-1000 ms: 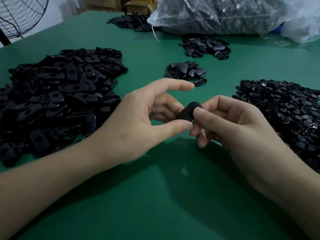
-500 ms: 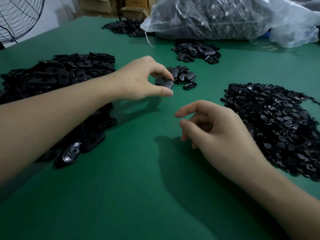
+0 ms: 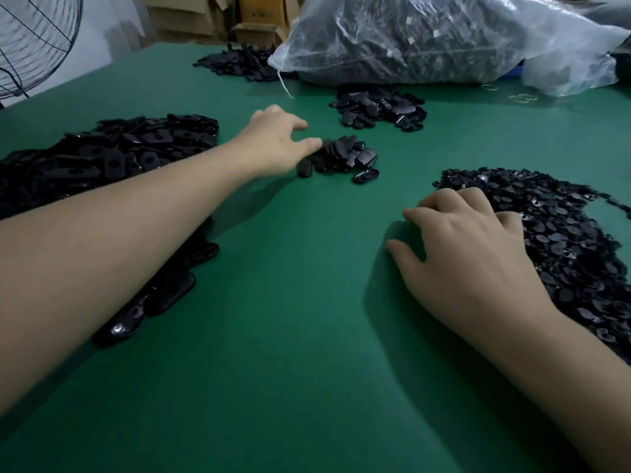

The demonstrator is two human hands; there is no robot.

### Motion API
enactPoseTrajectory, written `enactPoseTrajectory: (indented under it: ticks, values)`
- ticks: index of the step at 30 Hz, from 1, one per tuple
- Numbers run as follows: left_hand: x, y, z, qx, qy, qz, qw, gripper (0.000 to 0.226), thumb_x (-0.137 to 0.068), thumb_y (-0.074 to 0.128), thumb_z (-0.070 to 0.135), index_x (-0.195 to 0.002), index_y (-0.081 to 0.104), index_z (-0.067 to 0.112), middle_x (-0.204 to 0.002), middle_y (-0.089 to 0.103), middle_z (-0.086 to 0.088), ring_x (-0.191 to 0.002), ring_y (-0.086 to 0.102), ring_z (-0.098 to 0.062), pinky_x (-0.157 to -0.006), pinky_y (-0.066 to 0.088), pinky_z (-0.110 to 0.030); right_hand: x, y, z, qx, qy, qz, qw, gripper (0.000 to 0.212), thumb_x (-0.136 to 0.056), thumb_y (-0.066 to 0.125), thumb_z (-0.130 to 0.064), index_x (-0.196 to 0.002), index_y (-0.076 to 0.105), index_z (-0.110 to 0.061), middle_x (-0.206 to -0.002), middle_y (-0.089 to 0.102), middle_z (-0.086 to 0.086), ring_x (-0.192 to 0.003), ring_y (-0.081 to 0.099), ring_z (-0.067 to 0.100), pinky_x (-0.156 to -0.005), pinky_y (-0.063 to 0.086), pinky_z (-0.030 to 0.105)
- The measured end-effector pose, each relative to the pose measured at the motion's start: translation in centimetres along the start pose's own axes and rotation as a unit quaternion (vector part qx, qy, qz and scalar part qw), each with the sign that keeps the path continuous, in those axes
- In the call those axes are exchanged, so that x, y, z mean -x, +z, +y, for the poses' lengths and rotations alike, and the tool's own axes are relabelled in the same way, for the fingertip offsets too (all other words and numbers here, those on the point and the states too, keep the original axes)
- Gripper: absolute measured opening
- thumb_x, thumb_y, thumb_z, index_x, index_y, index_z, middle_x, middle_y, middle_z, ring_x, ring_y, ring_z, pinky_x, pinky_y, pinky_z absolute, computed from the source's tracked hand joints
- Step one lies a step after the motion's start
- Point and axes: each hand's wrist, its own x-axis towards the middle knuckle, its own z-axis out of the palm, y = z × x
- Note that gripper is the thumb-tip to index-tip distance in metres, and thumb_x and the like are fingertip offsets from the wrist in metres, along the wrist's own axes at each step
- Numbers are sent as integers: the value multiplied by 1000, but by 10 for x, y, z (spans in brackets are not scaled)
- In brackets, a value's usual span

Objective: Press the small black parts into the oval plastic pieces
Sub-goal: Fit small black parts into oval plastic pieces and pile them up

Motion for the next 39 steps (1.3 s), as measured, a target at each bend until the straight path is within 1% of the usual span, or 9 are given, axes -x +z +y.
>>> enactPoseTrajectory:
  ticks: [3,6,9,12,15,17,21,31,39]
  values:
    - [8,-20,-14,-206,-67,-37,976,43,-104,54,35,-142,56,15,-153,43,-15,-143,34,-37,-117,30,-55,0,-1,1,35,12,-6,999,40,-100,43,-51,-114,67,-22,-121,54,-1,-123,40,25,-92,31,47]
    - [20,-34,-26,-312,-94,-27,945,7,-96,55,8,-98,62,5,-116,57,-18,-113,47,-36,-104,36,-53,0,-1,2,46,12,-5,999,37,-101,41,-48,-108,68,-23,-117,55,-2,-119,42,24,-90,31,47]
    - [26,-37,-36,-343,-105,-26,933,20,-88,54,-7,-73,50,6,-80,50,-12,-80,45,-29,-97,37,-46,-1,1,3,33,3,11,999,27,-102,47,-37,-107,68,-22,-114,58,-3,-116,43,23,-91,30,46]
    - [25,-33,-48,-356,-94,13,930,14,-93,59,-1,-80,60,7,-79,54,-10,-82,52,-31,-86,37,-40,-3,3,3,17,-14,33,999,19,-100,52,-26,-102,71,-23,-109,62,-4,-112,45,23,-85,28,41]
    - [24,-31,-53,-325,-63,47,942,15,-94,67,7,-103,75,16,-102,70,-11,-97,63,-36,-77,36,-35,-4,4,2,-32,-42,50,997,18,-98,58,-23,-105,74,-26,-106,67,-8,-112,49,21,-86,31,42]
    - [23,-35,-55,-292,-50,47,954,19,-93,72,14,-109,76,23,-112,71,-10,-105,65,-36,-76,41,-34,-4,4,2,-54,-57,55,995,17,-98,60,-25,-107,75,-29,-107,68,-11,-113,49,20,-88,32,43]
    - [17,-41,-63,-265,-69,10,962,32,-93,75,33,-122,72,20,-121,68,-12,-111,61,-39,-80,51,-40,-6,7,6,-49,-45,56,996,20,-98,63,-32,-114,73,-28,-109,66,-8,-113,48,21,-89,34,43]
    - [19,-46,-72,-217,-67,55,972,26,-81,86,37,-103,78,24,-104,74,-2,-102,65,-32,-72,45,-33,-5,4,8,-61,-33,73,995,6,-93,68,-36,-90,70,-31,-89,60,-9,-103,49,21,-79,25,37]
    - [33,-47,-60,-191,-23,117,974,32,-80,87,36,-108,79,24,-97,75,-1,-98,67,-31,-74,51,-36,-4,2,7,-82,-39,93,992,9,-92,69,-35,-86,64,-29,-87,63,-11,-101,51,21,-80,27,37]
